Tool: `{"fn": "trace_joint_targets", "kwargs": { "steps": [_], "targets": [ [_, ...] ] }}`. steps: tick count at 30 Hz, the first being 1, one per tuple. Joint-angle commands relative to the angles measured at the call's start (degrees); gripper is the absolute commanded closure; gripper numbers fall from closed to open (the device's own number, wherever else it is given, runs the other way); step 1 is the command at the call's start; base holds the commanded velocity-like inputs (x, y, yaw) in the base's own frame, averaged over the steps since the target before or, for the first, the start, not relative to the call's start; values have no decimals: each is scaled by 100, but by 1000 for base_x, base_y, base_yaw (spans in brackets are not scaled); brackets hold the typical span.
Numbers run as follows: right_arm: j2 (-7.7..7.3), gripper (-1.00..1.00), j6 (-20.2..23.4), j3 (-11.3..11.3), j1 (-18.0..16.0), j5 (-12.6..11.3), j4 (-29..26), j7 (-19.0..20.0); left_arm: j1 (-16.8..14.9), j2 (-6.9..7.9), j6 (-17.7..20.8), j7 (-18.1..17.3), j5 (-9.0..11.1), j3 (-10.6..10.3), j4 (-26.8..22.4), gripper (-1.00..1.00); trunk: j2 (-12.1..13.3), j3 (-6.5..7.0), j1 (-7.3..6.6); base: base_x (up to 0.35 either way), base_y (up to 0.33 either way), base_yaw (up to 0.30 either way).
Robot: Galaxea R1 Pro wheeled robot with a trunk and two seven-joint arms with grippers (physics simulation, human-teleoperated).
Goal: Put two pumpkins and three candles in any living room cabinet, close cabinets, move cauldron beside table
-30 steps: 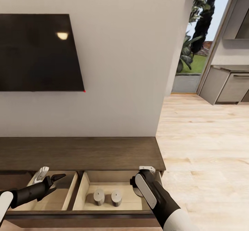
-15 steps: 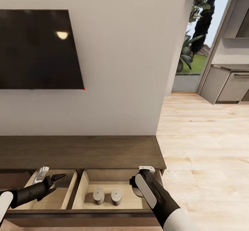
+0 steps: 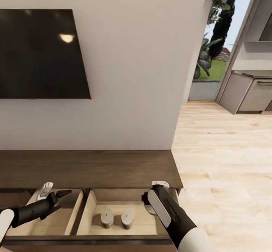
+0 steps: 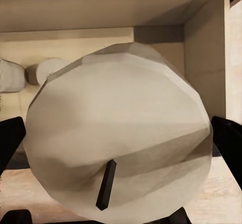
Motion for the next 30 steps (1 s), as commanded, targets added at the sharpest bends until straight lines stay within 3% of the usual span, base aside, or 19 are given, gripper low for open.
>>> {"fn": "trace_joint_targets", "kwargs": {
  "steps": [1,6,13,30],
  "targets": [
    [0,100,-2,3,0,-1,0,-2,0,0,-2,0,0,0,1,-100,0,0,0,212,41,0],
    [0,100,-2,8,0,-3,0,0,0,6,-5,-5,0,9,3,-100,0,0,0,73,14,0],
    [0,100,-2,34,-2,-10,-7,7,0,7,-5,-265,-4,219,3,-100,0,3,0,6,1,46],
    [0,100,-7,36,0,-33,56,4,0,7,-6,-308,-8,229,8,-100,-602,-259,329,0,0,52]
  ]
}}
